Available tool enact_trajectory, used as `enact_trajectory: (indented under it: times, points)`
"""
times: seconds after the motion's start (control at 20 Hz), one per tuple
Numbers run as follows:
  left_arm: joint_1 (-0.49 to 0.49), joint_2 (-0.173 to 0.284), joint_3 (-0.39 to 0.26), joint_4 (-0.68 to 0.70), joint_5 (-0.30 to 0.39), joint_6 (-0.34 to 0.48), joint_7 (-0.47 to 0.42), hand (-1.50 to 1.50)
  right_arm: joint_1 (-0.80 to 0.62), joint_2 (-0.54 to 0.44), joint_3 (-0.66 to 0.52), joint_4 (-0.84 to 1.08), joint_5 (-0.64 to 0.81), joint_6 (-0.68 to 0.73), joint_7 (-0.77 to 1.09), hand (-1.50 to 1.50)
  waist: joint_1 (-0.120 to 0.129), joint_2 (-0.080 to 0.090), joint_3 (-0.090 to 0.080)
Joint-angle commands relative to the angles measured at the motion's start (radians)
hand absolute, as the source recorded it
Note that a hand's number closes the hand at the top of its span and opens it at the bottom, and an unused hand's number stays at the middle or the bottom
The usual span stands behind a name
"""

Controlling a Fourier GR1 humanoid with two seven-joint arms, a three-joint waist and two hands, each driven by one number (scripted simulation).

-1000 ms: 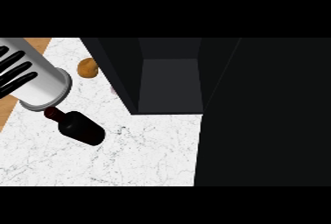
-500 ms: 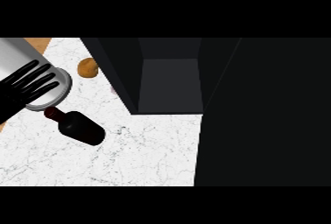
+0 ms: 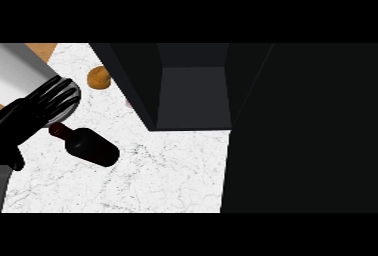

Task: Pick up the wine, place it into the cabinet and close the cabinet

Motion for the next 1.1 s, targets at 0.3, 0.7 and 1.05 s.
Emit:
enact_trajectory:
  times: [0.3,0.7,1.05]
  points:
    - [-0.046,-0.053,-0.008,0.163,-0.236,-0.055,-0.2,-1.5,0.051,0.022,0.018,-0.113,-0.044,-0.001,0.024,-1.5,0.0,0.0,0.0]
    - [-0.062,-0.053,-0.017,0.3,-0.361,-0.157,-0.366,-1.5,0.007,-0.006,-0.074,-0.053,-0.132,0.033,0.004,-1.5,-0.002,0.003,0.0]
    - [-0.088,-0.013,-0.014,0.398,-0.45,-0.181,-0.47,-1.5,0.035,0.026,0.02,-0.13,-0.029,0.006,0.067,-1.5,-0.005,0.002,-0.001]
